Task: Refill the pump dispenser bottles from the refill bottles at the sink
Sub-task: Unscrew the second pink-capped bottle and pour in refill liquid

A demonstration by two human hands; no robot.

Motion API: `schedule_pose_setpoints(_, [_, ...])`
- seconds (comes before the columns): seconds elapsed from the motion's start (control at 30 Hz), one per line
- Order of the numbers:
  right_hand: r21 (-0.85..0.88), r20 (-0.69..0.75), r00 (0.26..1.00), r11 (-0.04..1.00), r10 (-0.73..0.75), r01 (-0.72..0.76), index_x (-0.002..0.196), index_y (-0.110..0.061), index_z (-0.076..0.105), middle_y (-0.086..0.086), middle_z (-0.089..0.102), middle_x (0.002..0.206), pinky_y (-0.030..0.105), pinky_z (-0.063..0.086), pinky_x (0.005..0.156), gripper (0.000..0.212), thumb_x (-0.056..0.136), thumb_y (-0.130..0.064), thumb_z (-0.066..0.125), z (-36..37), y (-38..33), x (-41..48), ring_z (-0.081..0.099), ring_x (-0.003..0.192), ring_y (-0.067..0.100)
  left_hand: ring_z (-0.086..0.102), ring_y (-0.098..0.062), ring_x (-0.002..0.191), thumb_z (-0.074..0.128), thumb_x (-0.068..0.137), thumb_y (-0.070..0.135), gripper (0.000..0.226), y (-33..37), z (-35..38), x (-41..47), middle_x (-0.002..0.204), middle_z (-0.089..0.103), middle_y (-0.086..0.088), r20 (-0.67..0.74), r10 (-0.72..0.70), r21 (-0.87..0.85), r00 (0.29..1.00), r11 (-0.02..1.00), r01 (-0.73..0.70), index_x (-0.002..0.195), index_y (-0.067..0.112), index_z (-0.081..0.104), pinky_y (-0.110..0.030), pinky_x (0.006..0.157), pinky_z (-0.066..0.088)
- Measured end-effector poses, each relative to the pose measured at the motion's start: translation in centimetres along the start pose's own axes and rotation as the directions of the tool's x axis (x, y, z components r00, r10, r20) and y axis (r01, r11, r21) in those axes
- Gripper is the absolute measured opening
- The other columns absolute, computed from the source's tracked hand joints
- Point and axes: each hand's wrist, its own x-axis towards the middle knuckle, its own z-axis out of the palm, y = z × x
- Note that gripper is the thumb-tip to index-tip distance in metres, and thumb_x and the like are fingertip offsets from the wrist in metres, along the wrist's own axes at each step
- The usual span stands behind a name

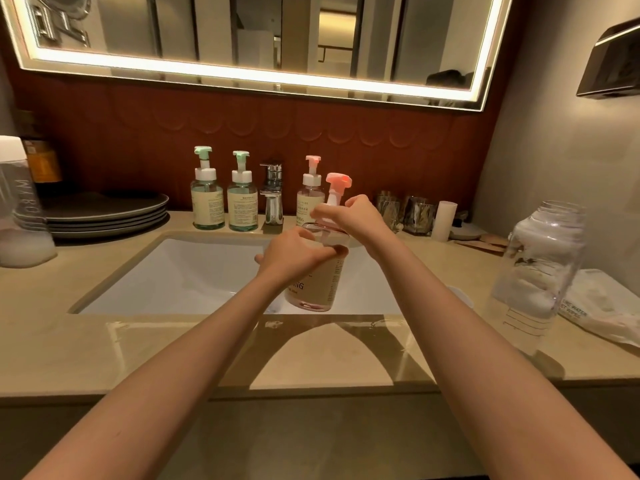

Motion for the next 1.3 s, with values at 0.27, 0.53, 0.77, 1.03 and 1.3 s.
schedule_pose_setpoints(0.27, [0.018,0.001,1.000,1.000,0.004,-0.004,0.121,-0.005,0.052,0.005,0.059,0.106,0.029,0.042,0.065,0.075,0.063,-0.049,0.071,-0.5,-0.3,-0.6,0.057,0.097,0.020,0.050,-0.024,0.111,0.065,0.073,0.059,0.058,0.4,0.4,0.2,0.119,0.060,-0.001,0.028,0.016,-0.014,0.999,1.000,-0.016,0.118,0.023,0.056,-0.044,0.092,0.035])
schedule_pose_setpoints(0.53, [0.154,-0.104,0.994,0.987,-0.028,0.044,0.106,-0.013,0.053,0.000,0.056,0.100,0.032,0.048,0.083,0.038,0.076,-0.028,0.071,-1.6,0.1,-0.1,0.054,0.097,0.017,0.053,-0.022,0.100,0.071,0.070,0.055,0.061,0.4,0.2,0.1,0.104,0.057,0.000,0.149,0.064,-0.137,0.987,0.990,-0.043,0.115,0.016,0.057,-0.038,0.083,0.047])
schedule_pose_setpoints(0.77, [0.224,-0.343,0.936,0.962,-0.075,0.159,0.110,-0.015,0.054,-0.004,0.054,0.099,0.031,0.049,0.086,0.037,0.080,-0.031,0.069,-4.8,-2.1,0.6,0.054,0.097,0.014,0.050,-0.021,0.098,0.068,0.075,0.049,0.064,-0.2,-0.3,0.8,0.116,0.057,-0.006,0.223,0.078,-0.188,0.972,0.982,-0.036,0.124,0.011,0.054,-0.029,0.071,0.040])
schedule_pose_setpoints(1.03, [0.119,-0.466,0.864,0.954,-0.193,0.277,0.122,-0.013,0.052,-0.004,0.051,0.103,0.025,0.042,0.079,0.048,0.081,-0.030,0.067,-8.4,-4.7,0.2,0.051,0.098,0.012,0.051,-0.023,0.101,0.068,0.067,0.063,0.073,0.7,0.8,2.5,0.115,0.057,-0.002,0.157,0.044,-0.054,0.987,0.998,-0.036,0.120,0.016,0.054,-0.042,0.087,0.048])
schedule_pose_setpoints(1.3, [-0.108,-0.526,0.797,0.952,-0.299,0.286,0.124,-0.008,0.049,0.002,0.054,0.114,0.024,0.043,0.082,0.051,0.081,-0.028,0.068,-9.3,-3.2,0.6,0.051,0.101,0.014,0.051,-0.023,0.112,0.066,0.064,0.069,0.077,1.4,1.9,3.0,0.121,0.058,0.000,0.068,-0.006,0.008,0.998,1.000,0.006,0.121,0.019,0.052,-0.049,0.099,0.037])
